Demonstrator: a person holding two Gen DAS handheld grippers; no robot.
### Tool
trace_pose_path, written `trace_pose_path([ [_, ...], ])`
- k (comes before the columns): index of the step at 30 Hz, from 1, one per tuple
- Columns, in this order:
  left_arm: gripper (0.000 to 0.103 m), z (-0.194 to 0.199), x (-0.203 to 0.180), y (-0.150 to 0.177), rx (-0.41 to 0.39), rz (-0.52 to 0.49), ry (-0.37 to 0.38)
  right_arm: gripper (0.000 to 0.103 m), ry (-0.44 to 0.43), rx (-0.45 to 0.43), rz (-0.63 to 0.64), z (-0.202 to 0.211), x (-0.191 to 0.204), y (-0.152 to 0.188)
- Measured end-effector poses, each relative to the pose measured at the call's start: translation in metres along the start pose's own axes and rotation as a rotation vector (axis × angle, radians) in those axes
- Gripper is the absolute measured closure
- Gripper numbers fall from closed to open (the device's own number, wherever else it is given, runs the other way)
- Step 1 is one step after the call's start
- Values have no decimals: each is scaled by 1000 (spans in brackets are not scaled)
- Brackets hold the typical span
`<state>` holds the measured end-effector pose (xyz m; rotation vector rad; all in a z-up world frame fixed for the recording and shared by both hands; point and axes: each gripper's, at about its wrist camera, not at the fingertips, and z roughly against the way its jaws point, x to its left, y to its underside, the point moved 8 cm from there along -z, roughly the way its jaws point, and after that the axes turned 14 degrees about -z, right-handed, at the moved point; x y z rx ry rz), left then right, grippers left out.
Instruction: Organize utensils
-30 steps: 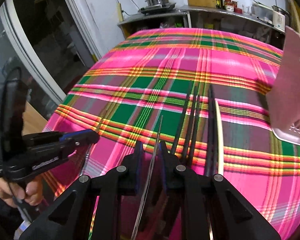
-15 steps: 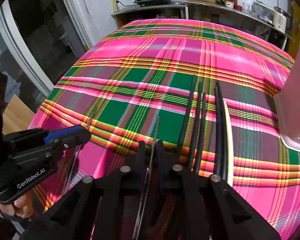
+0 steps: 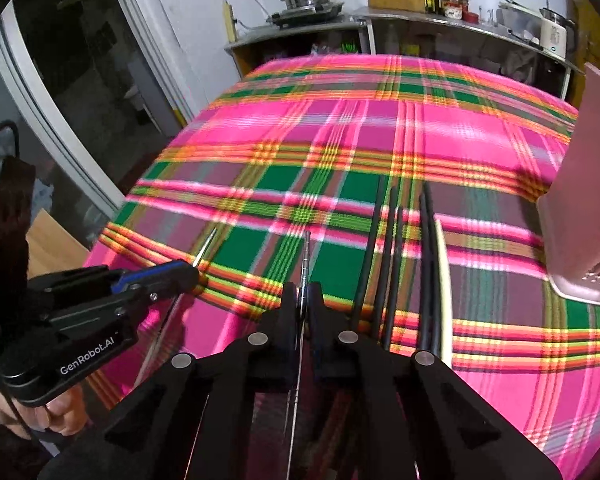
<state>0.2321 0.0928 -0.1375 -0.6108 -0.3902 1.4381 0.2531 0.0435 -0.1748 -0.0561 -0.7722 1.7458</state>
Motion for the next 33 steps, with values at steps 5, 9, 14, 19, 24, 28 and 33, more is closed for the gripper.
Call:
trace_pose_path([
  [5,99,30,-8,-16,-63,-15,18,98,-28,-53,-24,30,-2,-8],
  [9,99,55,-17,-28,-111,-37,30,98,-44,-100,-37,56,-2,-13],
  [14,99,77,-30,-38,-149,-58,53,98,-60,-146,-46,83,-1,-15],
  [19,99,91,-42,-44,-174,-75,70,98,-69,-186,-51,106,-2,-16],
  [24,99,103,-54,-53,-197,-96,88,98,-75,-223,-62,126,-5,-19],
  [28,99,110,-63,-63,-213,-117,97,98,-74,-251,-68,139,-9,-22],
  [33,99,113,-74,-73,-223,-131,120,98,-67,-277,-77,154,-17,-23],
])
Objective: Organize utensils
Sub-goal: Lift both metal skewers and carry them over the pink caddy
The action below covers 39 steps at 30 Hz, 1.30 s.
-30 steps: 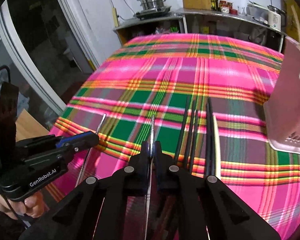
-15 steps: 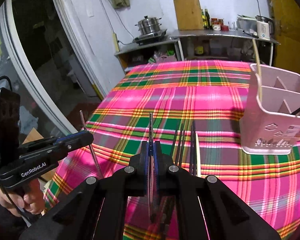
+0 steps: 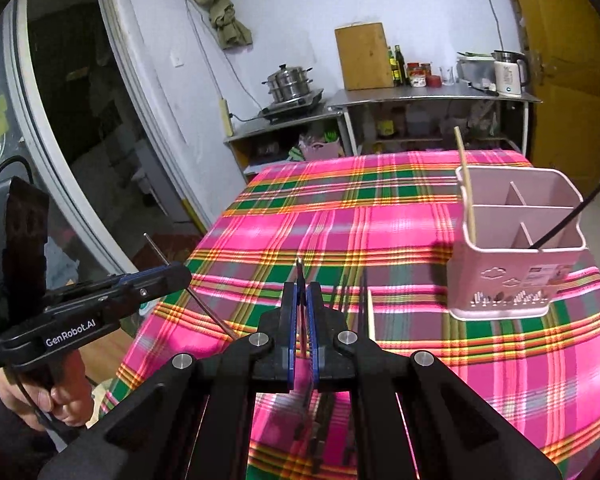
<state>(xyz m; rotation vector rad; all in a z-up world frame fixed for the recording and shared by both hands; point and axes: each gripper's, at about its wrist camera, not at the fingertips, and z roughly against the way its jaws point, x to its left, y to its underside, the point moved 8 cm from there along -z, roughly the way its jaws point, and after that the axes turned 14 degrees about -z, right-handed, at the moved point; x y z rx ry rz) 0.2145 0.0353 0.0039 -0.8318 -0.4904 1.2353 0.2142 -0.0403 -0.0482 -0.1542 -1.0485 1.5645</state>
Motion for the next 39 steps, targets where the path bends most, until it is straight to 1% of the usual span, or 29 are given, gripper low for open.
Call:
trace_pose_path([
  [5,99,-4,-17,-5,0,-13,38,98,17,-20,-14,15,-10,-1],
  [12,99,-16,-43,-4,16,-17,109,98,56,-47,-56,37,-36,0],
  [18,99,-30,-61,-7,27,-17,156,98,91,-61,-82,47,-57,-2],
  [24,99,-49,-73,-22,32,-19,186,98,116,-79,-94,53,-72,-9],
  [28,99,-58,-78,-44,22,-31,196,98,128,-106,-100,58,-82,-27],
  [39,99,-62,-98,-134,-88,-79,219,98,160,-230,-96,81,-97,-96],
])
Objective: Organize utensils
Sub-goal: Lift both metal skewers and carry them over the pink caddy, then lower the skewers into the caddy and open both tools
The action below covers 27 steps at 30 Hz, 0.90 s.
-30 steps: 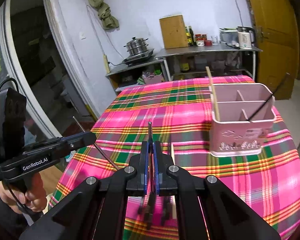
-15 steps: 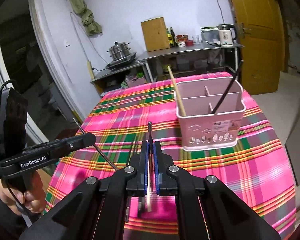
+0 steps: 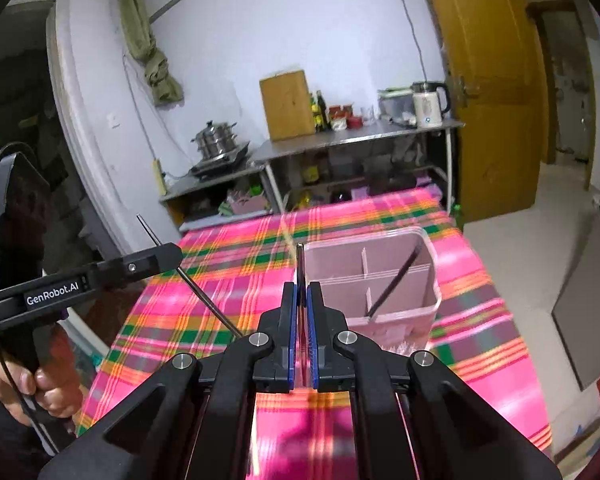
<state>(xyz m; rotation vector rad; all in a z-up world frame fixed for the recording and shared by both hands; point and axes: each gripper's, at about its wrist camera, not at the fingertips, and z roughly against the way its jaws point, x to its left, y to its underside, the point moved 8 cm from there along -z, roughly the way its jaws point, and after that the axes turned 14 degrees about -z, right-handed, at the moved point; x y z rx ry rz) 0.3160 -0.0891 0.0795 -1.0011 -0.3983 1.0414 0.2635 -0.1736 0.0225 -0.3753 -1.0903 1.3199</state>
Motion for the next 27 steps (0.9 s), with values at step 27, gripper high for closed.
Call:
trace_pose_path([
  [27,98,-97,21,12,94,4,-8,98,119,42,50,-78,-25,-9],
])
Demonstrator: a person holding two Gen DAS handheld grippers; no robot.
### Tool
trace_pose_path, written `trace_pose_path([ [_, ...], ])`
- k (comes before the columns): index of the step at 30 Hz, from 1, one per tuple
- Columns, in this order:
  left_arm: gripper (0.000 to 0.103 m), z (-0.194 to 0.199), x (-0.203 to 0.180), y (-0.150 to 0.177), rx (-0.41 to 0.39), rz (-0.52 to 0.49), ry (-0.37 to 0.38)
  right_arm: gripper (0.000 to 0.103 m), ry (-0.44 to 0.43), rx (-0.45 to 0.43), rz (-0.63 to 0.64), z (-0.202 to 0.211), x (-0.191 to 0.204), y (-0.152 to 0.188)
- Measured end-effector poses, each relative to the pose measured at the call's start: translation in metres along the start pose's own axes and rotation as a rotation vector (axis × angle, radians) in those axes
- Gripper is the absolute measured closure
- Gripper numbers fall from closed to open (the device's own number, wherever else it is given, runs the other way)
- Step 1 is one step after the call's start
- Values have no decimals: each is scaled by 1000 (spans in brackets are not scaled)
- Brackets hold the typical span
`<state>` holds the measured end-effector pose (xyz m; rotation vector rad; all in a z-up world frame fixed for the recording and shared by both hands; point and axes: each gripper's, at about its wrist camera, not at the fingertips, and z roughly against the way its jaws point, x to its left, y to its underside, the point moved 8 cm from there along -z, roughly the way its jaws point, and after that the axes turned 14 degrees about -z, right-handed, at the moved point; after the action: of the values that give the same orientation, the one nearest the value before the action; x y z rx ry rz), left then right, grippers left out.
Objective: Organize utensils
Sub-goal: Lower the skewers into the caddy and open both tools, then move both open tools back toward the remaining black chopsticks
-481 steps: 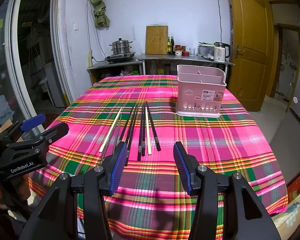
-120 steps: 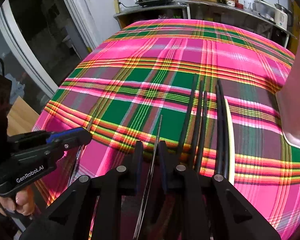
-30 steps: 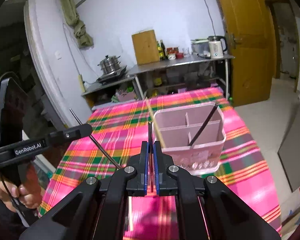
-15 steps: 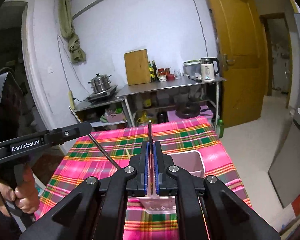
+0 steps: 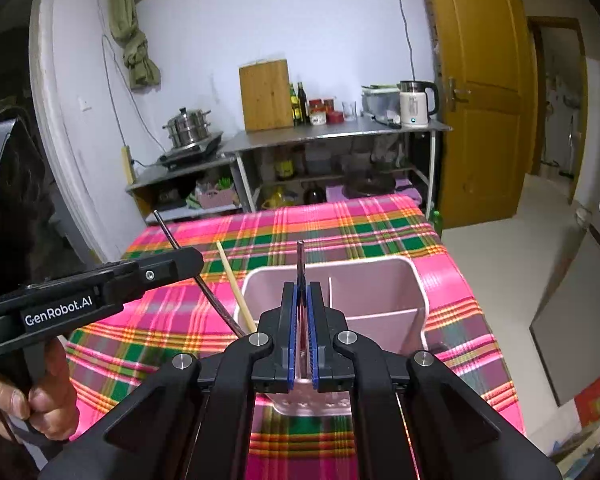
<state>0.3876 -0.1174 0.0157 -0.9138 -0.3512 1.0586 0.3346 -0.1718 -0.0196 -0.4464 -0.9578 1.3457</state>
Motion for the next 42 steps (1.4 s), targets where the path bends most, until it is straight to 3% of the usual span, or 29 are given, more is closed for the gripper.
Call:
trace_pose_path([
  [7,97,3,2,3,6,-4,0,97,28,30,-5,-5,-8,8],
  [12,90,28,1,-4,-41,-25,-13,86,25,-8,-11,11,-8,4],
  [22,88,93,11,-2,-117,-34,-71,85,-23,-78,-16,57,4,5],
  [31,88,126,38,52,-88,22,-146,85,-90,-42,-6,73,24,39],
  [42,88,105,61,145,51,144,-165,85,-132,88,16,58,37,100],
])
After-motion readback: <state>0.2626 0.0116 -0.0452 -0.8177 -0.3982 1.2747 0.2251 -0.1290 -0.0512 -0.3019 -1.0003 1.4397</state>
